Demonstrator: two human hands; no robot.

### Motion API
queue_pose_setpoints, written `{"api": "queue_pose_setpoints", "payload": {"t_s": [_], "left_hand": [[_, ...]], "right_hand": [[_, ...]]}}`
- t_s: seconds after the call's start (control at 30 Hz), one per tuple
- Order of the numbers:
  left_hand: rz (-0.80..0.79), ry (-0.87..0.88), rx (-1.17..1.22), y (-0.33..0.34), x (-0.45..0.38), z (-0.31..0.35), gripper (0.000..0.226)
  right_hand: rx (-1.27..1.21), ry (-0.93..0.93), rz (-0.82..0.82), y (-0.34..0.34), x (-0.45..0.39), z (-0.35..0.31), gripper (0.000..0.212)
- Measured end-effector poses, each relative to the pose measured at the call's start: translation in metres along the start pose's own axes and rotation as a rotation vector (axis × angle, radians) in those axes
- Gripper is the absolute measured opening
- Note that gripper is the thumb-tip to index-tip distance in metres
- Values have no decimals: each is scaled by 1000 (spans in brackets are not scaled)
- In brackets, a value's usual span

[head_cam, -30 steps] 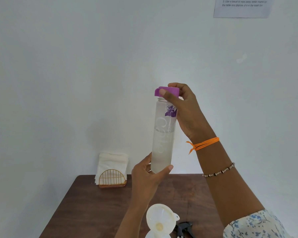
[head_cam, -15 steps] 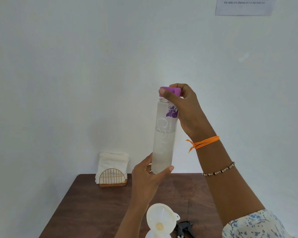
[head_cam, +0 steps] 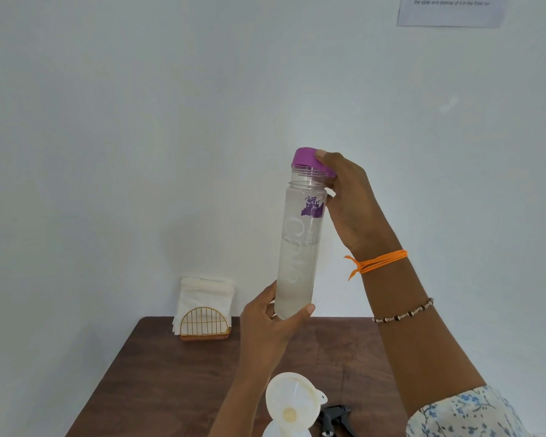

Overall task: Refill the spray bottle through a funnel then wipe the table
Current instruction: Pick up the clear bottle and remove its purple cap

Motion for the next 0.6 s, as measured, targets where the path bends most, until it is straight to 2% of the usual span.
{"api": "queue_pose_setpoints", "payload": {"t_s": [0.2, 0.6], "left_hand": [[-17, 2, 11, 0, 2, 1, 44], [-25, 13, 20, 5, 5, 4, 42]], "right_hand": [[-279, 96, 10, -3, 0, 0, 18], [-506, 90, 53, -11, 0, 1, 14]]}}
Point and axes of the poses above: each hand's wrist, its own x-axis away from the middle knuckle, its own y-axis out of the palm, z = x × y, the point moved 2 cm from there along -x, towards the middle knuckle, and after that the axes turned 3 degrees about y, right-handed, at the moved point
